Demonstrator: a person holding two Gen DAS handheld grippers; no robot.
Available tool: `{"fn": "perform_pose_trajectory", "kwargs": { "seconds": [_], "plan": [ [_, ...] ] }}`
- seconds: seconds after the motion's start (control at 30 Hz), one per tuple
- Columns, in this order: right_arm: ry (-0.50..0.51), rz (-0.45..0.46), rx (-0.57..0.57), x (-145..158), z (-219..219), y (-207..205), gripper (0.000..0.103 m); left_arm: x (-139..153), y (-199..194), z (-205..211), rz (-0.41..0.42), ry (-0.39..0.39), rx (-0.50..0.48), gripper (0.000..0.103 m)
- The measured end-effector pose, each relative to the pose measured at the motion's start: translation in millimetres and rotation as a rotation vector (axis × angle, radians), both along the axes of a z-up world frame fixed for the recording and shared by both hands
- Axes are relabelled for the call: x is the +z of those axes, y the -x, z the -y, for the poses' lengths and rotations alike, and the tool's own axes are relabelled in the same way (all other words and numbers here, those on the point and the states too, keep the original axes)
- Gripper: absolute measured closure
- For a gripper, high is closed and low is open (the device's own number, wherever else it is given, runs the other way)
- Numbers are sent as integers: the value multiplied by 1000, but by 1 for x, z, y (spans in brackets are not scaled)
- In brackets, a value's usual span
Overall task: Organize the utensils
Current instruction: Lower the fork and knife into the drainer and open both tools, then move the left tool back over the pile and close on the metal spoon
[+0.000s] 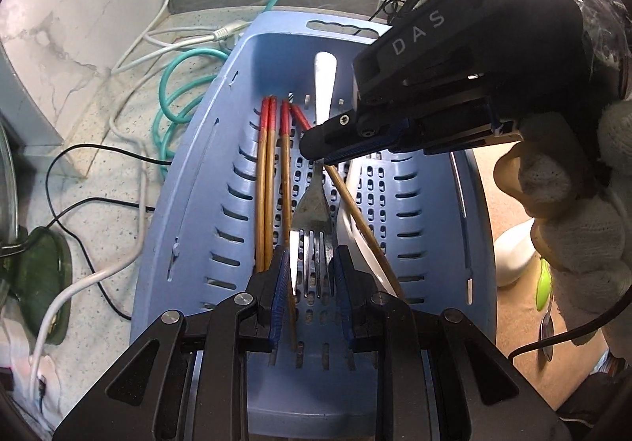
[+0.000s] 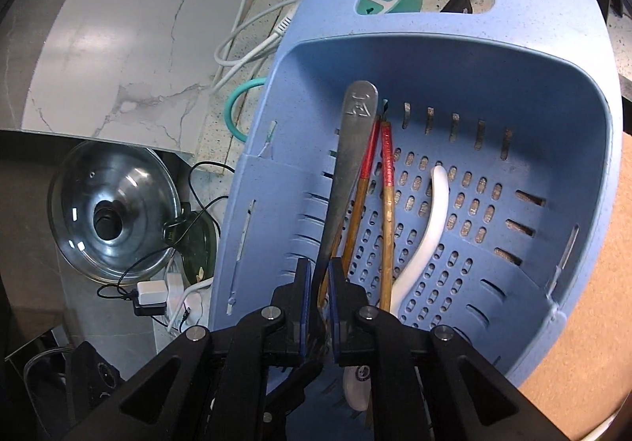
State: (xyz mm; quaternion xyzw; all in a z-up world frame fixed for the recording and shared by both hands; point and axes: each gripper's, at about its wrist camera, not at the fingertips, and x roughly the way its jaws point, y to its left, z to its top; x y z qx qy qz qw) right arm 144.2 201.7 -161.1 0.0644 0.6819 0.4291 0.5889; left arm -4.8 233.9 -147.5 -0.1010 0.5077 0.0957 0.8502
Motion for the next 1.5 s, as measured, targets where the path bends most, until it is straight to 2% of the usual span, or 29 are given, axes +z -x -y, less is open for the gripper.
{"fn": "perform_pose_trajectory", "kwargs": {
  "seconds": [0.1, 0.2, 0.43, 0.7, 0.93, 1.17, 1.33, 1.5],
  "plan": [
    [4, 15, 12, 2, 0, 0, 92, 0, -2, -2, 1, -1, 5, 81],
    [-1, 19, 25, 5, -1, 1, 77, 1, -2, -2, -2, -6, 4, 81],
    [-33, 65, 36, 25, 2, 2, 76, 10, 4, 0, 12, -22, 7, 81],
    [-71, 112, 38, 55, 32, 5, 76, 40, 24, 11, 72, -46, 8, 81],
    [-90, 181, 23, 86, 80, 5, 76, 65, 38, 41, 120, -67, -39, 81],
    [-94, 243, -12, 109, 152, 7, 76, 72, 48, 87, 137, -51, -134, 78],
    [-71, 241, -37, 100, 207, 14, 76, 63, 55, 120, 131, -9, -190, 76],
    [-35, 214, -70, 77, 251, 26, 76, 48, 61, 155, 104, 43, -250, 74]
  ]
}}
